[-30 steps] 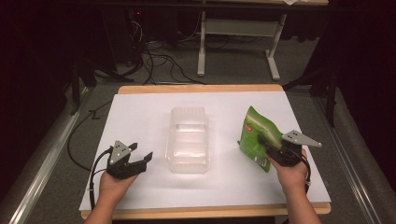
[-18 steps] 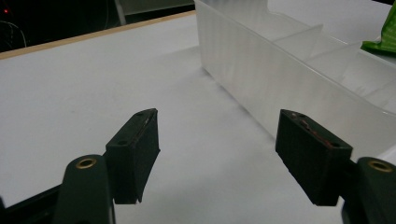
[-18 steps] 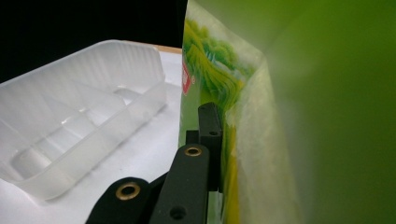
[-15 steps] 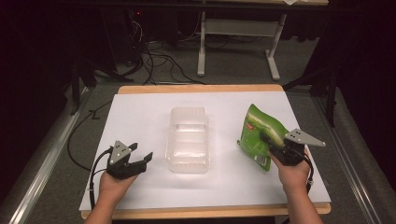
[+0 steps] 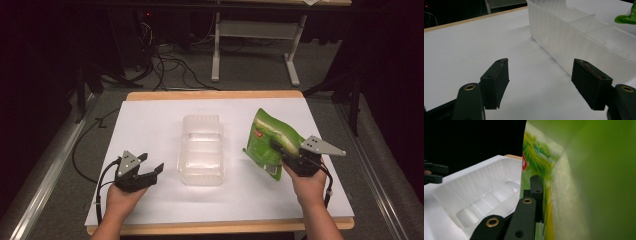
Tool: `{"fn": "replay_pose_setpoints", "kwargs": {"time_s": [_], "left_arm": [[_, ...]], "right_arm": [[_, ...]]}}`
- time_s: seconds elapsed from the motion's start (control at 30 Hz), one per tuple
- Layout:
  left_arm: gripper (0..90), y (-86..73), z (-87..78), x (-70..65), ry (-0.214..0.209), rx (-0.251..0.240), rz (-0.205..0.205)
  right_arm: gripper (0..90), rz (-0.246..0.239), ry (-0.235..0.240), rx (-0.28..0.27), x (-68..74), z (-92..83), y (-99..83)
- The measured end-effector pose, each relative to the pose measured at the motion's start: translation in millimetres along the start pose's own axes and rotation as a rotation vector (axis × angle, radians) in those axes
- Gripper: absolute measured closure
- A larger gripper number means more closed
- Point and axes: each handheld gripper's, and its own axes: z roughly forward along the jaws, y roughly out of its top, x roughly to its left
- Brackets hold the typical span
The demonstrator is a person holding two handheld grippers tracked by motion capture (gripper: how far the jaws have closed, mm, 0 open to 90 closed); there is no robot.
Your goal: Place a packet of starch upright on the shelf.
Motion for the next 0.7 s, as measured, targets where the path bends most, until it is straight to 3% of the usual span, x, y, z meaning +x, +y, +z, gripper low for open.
{"fn": "replay_pose_setpoints", "kwargs": {"time_s": [0.17,0.7], "left_arm": [[30.3,-0.6,0.7,0.6,0.007,0.003,-0.005],[30.2,-1.0,0.4,1.7,0.009,0.006,-0.005]], "right_arm": [[90.0,-0.020,0.077,-0.004,10.2,11.3,10.4],[90.0,-0.071,0.220,-0.025,41.6,42.4,49.4]]}}
